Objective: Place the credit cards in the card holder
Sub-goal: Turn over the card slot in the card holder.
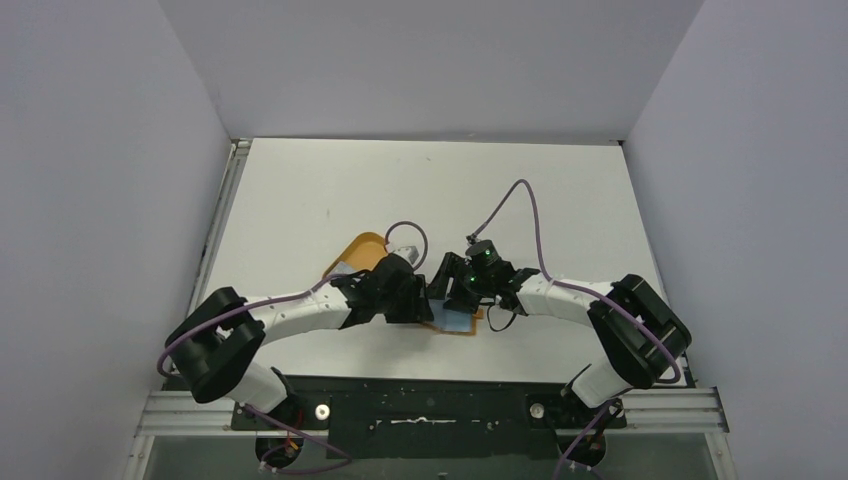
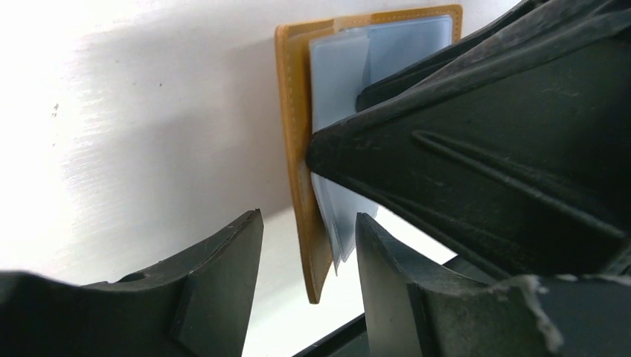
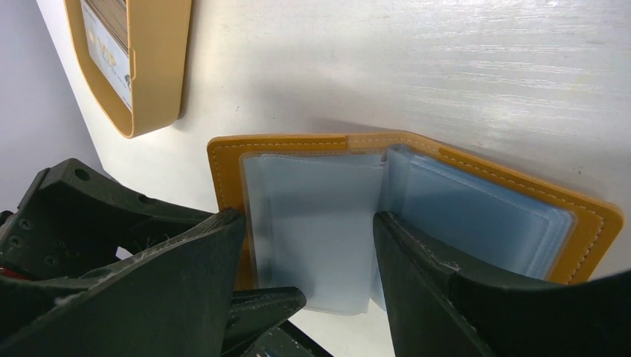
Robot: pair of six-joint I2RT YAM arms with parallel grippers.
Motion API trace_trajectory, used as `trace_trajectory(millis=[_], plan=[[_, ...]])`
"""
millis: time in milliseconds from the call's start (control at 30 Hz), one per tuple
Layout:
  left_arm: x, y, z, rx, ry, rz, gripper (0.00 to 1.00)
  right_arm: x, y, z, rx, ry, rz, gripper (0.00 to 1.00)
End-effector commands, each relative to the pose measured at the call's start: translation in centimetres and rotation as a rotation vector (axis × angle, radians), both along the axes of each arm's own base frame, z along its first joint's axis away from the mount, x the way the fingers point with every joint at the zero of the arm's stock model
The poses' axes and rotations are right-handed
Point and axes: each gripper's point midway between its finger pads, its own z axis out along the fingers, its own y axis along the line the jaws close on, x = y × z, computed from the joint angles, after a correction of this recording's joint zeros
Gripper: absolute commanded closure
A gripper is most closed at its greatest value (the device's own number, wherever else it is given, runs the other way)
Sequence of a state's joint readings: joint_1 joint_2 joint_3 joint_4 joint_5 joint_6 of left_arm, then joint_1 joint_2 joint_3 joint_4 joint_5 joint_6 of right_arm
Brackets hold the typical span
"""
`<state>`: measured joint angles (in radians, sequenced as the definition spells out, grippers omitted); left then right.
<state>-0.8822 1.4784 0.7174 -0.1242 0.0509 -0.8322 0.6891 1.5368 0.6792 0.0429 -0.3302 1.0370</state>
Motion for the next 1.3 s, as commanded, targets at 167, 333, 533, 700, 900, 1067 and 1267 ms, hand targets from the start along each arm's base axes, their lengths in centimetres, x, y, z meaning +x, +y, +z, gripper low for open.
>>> trace_trajectory(millis=[167,333,533,700,900,1067,1267], plan=[[1.9,-2.5,2.3,-0.085,-0.064,-0.002,0.42,0.9,1.4,2.9,0.074,-0.066,0.005,0.35],[2.0,-2.4,2.0,-0.076,-0.062,0.01,0.75,0.8,1.3,3.0,0.071,-0.072,0.004,0.35],[1.8,-1.4,1.5,-0.046,-0.061,0.036,1.0,0.5,0.5,3.4,0.038,-0.088,0.004,0.35],[1.4,0.5,1.6,-0.005,-0.066,0.071,1.0,0.4,-1.9,4.2,-0.051,-0.122,-0.012,0.33],[0.2,2.6,1.7,0.03,-0.061,0.104,1.0,1.7,-3.7,7.0,-0.123,-0.217,-0.021,0.31],[-0.7,3.6,2.1,0.017,-0.063,0.118,1.0,4.6,-2.0,9.4,-0.153,-0.278,0.029,0.31],[-1.6,5.8,2.4,0.034,-0.08,0.156,1.0,9.2,2.2,9.9,-0.166,-0.313,0.092,0.31]])
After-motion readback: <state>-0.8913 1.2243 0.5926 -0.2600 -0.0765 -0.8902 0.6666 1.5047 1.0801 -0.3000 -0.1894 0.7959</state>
